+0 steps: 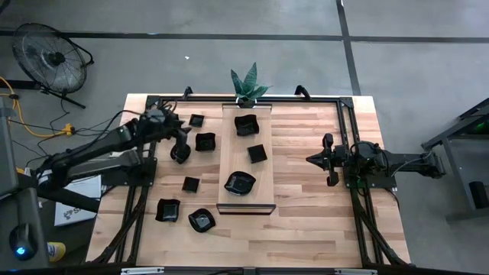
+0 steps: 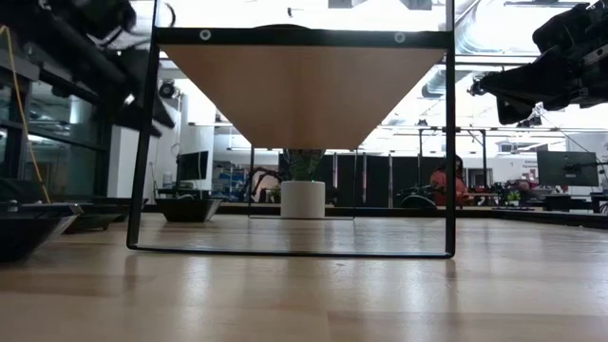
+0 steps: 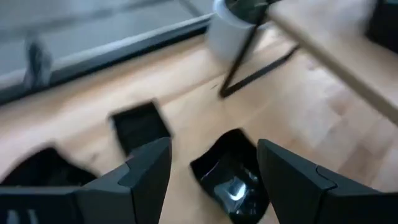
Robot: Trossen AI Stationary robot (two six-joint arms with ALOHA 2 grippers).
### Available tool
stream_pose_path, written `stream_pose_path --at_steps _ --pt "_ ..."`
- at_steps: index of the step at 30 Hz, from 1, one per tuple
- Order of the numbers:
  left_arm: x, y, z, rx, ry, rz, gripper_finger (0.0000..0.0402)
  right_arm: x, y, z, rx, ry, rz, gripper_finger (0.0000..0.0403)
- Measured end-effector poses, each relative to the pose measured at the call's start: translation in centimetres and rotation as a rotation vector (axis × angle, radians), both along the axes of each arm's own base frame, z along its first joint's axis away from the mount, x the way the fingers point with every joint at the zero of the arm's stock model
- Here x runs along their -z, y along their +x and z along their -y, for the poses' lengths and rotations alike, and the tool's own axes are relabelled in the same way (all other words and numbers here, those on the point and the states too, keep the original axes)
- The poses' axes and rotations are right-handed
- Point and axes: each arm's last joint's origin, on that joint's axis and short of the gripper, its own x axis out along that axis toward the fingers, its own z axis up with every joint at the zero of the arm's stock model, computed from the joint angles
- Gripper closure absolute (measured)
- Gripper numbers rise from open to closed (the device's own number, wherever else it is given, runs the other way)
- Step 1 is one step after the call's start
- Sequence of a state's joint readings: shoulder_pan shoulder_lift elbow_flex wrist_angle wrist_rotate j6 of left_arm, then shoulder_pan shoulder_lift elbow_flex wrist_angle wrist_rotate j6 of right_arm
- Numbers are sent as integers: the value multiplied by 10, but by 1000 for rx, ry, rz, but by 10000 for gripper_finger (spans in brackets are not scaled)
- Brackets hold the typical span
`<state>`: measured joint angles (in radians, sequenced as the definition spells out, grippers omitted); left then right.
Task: Pick & Place Mini shaped plates
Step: Stack the black distorted square plate on top of the black distorted square plate on the shelf
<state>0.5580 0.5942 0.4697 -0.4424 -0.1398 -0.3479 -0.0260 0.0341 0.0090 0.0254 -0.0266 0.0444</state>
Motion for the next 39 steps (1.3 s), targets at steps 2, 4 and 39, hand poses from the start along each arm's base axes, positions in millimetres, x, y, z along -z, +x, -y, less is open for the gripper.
stream_pose_path --at_steps 2,4,39 --pt "5 -2 -7 -67 -73 1 168 0 0 0 -1 0 0 391" --pt "10 -4 -13 -130 -134 -10 168 0 0 0 0 0 0 391" --pt "29 33 -105 -442 -646 -556 168 0 0 0 0 0 0 391"
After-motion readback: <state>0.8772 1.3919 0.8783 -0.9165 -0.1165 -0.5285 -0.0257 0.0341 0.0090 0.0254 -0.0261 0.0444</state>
